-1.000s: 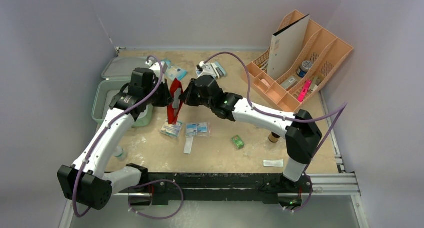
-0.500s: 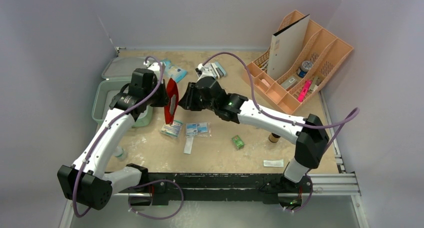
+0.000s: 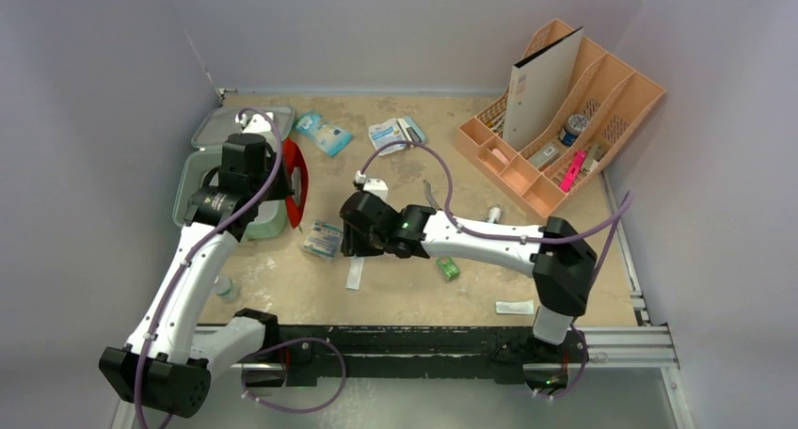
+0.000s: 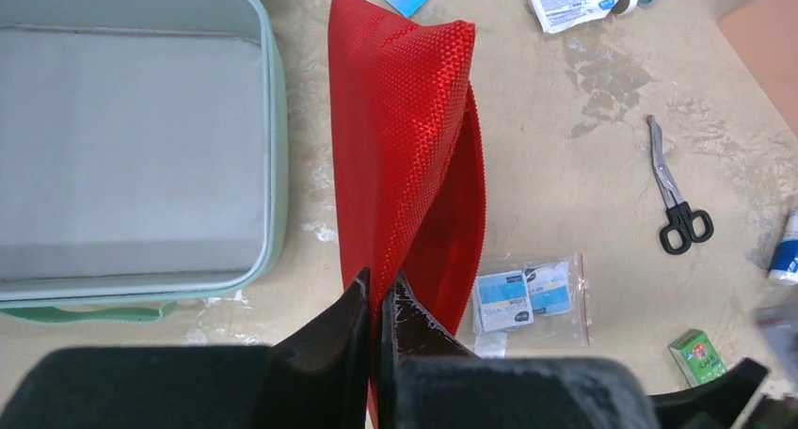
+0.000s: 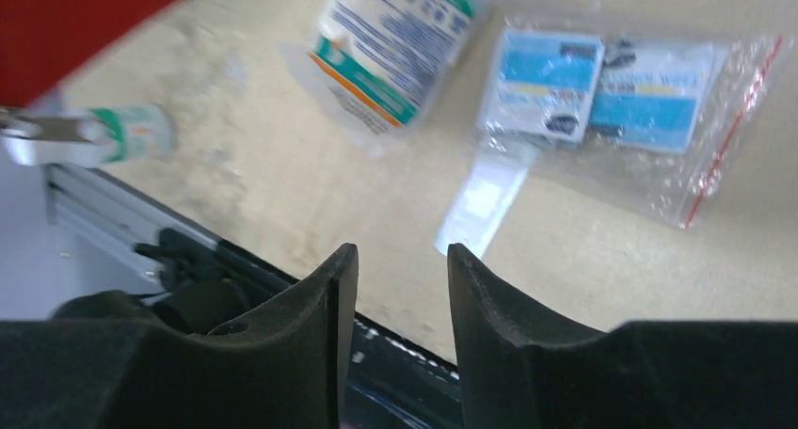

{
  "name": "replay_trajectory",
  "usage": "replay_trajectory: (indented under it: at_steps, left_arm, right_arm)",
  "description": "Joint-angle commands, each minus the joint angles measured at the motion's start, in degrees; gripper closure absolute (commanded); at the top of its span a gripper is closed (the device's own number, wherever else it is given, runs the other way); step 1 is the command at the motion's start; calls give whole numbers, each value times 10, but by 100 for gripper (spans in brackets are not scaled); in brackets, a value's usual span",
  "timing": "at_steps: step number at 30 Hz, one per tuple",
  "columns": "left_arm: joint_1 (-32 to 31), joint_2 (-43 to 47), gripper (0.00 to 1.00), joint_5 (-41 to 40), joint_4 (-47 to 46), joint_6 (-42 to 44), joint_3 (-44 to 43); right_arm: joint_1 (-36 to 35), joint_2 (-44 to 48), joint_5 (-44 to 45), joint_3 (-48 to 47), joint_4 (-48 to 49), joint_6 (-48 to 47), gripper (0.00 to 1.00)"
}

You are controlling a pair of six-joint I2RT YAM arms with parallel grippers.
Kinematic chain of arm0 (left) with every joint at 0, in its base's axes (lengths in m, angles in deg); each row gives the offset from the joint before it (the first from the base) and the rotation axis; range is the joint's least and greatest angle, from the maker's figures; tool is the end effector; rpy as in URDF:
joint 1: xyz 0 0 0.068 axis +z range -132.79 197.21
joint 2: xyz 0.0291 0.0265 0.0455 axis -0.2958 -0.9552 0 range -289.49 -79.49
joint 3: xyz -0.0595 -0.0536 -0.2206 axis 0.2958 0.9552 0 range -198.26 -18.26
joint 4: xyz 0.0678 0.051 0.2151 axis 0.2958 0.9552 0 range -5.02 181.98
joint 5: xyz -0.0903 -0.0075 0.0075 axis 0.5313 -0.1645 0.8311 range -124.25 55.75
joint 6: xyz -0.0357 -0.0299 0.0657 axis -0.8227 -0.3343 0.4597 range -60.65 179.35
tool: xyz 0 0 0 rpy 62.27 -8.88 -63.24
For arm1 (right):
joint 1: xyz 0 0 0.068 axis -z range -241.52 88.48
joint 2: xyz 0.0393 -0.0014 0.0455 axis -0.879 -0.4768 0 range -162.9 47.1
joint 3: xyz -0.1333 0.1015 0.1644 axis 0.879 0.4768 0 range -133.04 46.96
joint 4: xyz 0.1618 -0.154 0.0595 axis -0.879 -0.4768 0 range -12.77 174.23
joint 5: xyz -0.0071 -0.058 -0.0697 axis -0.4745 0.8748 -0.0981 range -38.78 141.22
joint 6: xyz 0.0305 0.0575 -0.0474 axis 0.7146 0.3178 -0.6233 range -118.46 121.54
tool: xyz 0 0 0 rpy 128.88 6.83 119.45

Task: Organize the medicine kit
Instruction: Place the medical item at the medicine pouch, then pick up the medical item at the center of the board.

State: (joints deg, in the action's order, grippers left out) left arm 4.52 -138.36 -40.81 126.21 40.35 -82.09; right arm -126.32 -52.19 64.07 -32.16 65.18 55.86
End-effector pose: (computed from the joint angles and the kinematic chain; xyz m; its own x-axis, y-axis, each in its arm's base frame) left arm 0.2221 -0.0418 0.2990 -0.5875 -0.1993 -0.7843 -0.0666 0.9778 -0.1986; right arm 0.1785 0.3428 0.2284 -0.8140 0.1301 -0.5661 -0.2530 0.7978 0.5473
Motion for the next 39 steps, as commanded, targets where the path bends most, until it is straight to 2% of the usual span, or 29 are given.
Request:
replay_trajectory:
  at_steps: [1, 11, 39]
  left_arm:
    - [4, 3, 100, -12, -18, -9, -7]
    - [5, -2, 100, -12, -16, -8, -5]
    - [5, -11, 100, -26, -10, -9, -7]
  right_arm:
    - [-16, -23, 39, -18, -51, 28, 56]
    - [-24, -98, 31, -63, -100, 57, 52]
    - [-28, -217, 32, -173, -215, 86, 53]
